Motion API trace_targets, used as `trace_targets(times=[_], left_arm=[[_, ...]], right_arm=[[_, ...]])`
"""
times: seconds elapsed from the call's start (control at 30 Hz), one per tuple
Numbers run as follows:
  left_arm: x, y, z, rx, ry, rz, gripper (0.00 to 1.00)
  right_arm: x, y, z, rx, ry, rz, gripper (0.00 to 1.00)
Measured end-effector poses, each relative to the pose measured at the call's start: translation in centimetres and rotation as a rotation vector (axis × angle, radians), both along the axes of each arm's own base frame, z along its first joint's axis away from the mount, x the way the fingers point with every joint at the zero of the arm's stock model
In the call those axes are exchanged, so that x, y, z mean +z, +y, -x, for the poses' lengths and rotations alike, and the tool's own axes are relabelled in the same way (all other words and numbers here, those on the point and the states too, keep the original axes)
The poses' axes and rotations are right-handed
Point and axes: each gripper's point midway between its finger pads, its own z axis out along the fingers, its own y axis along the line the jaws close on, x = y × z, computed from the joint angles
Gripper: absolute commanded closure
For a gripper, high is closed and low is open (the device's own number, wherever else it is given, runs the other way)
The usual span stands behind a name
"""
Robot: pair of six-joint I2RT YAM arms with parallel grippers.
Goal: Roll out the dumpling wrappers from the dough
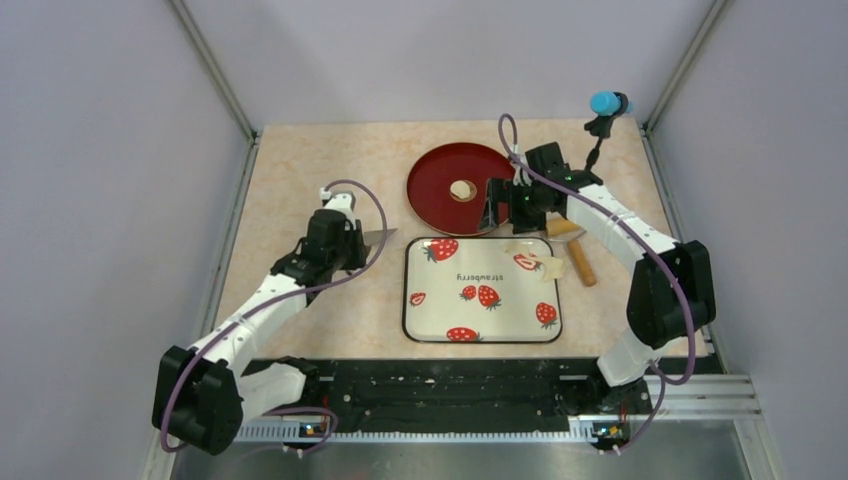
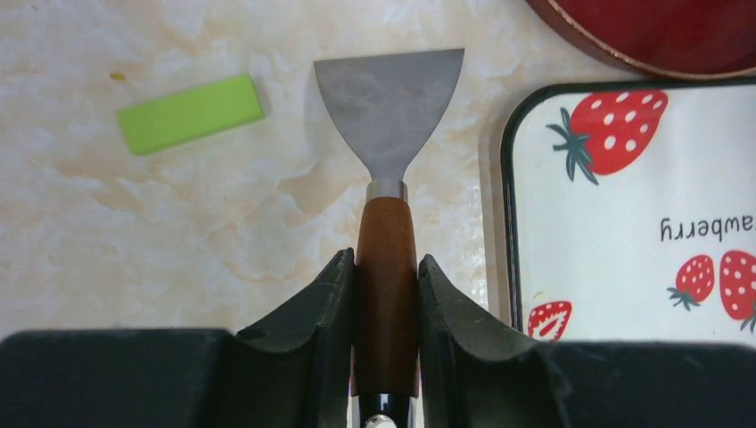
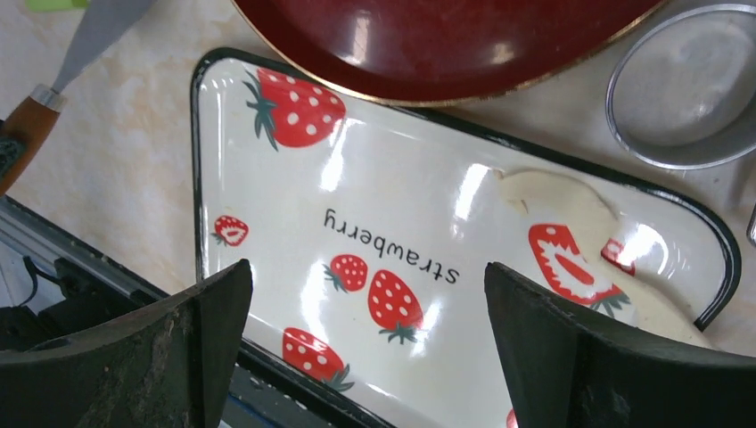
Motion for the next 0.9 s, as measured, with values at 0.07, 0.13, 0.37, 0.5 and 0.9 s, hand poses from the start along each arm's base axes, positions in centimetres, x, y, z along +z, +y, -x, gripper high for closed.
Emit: trace_targets(times=[0.07,0.13,0.37,0.5,0.9], left_arm=[[-0.6,-0.1,0.4,-0.005,0.029,0.003,1.00],[-1.1,-0.4,0.6,-0.005,0.048,0.017,1.00],[-3.5,-0.4,1.8,0.033,0.122,0.055,0.70],[-4.1,-0.4,2.3,0.044,0.142,0.065,0.55],[-2.5,-1.3,1.8,0.089,0.087,0.184,0.15]], right_arm=[[-0.7,-0.4,0.9,-0.002,0.022,0.011,0.01],[-1.4,-0.8,1.7,-0.004,0.041,0.023,0.01],[-1.5,-1.9,2.7,-0.022,0.045,0.038,0.01],[-1.0,-2.3,2.9,-0.028,0.027,0.035,0.01],[-0.8,-2.7,3.4,-0.024,0.024,0.039,0.01]])
